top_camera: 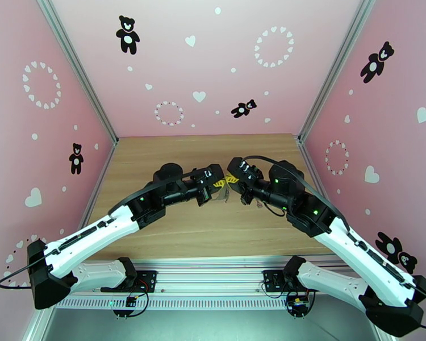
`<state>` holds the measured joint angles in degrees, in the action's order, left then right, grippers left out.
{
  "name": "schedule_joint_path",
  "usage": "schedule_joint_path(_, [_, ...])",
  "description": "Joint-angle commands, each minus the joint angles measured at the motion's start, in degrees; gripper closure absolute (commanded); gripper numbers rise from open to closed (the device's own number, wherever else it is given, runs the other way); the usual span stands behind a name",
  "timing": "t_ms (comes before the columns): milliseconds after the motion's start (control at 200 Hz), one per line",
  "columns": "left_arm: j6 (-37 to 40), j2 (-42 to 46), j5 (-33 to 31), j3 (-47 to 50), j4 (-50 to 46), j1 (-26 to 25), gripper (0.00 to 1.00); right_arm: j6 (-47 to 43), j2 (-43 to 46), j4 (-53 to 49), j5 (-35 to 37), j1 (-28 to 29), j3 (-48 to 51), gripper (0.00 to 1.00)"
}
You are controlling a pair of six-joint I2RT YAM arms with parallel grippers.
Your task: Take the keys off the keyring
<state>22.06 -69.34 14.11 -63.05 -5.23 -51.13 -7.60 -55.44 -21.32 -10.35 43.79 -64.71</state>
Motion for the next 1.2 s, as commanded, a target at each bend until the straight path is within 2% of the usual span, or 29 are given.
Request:
schedule_joint_path(0, [-1.7,0.3,-0.3,0.5,1.3,-0.3,0.97,4.4,-0.1,2.0,-1.3,0.2,0.1,1.0])
schedule_joint_path(45, [-2.0,0.3,-1.2,0.5,1.1,-0.4,0.96,5.0,0.3,2.5,-0.9,0.2,0.5,1.0])
schedule_joint_path(185, [-2.1,-0.2,-2.2,0.1,0.4,-0.3,0.87,5.4,0.1,1.6,-3.3,0.2,0.4,1.0])
schedule_joint_path(310, [-4.6,0.0,-4.3,-0.2,0.2,-0.4,0.72,5.8,-1.3,-1.9,-4.4,0.1,-1.4,1.0])
schedule_joint_path(350, [-5.1,0.9,-3.5,0.6,0.8,-0.4,0.65,6.3,-1.6,-2.7,-4.3,0.0,-1.9,1.0])
schedule_joint_path(385, [-5.4,1.7,-2.3,1.3,1.1,-0.4,0.62,7.0,-1.8,-3.0,-4.4,-0.4,-2.2,1.0])
schedule_joint_path(571, [-9.6,7.6,1.5,7.6,6.3,-0.4,0.59,12.3,-3.5,-6.4,-8.6,-4.9,-4.5,1.0])
schedule_joint_path(761, [-15.4,11.3,-0.9,15.8,16.6,-0.3,0.59,17.3,-3.5,-7.8,-13.4,-8.8,-4.3,1.0])
schedule_joint_path(951, [-19.9,7.5,-1.8,18.5,24.6,-0.6,0.62,20.9,-1.5,-5.8,-17.0,-11.7,-1.6,1.0])
schedule_joint_path(1051, [-22.1,4.4,-4.4,19.4,29.7,-0.9,0.68,22.6,-0.6,-4.2,-18.6,-13.1,-0.3,1.0])
schedule_joint_path(1191, [-24.0,1.9,-3.2,20.4,35.0,-0.9,0.72,23.8,0.1,-3.1,-19.5,-13.6,0.8,1.0])
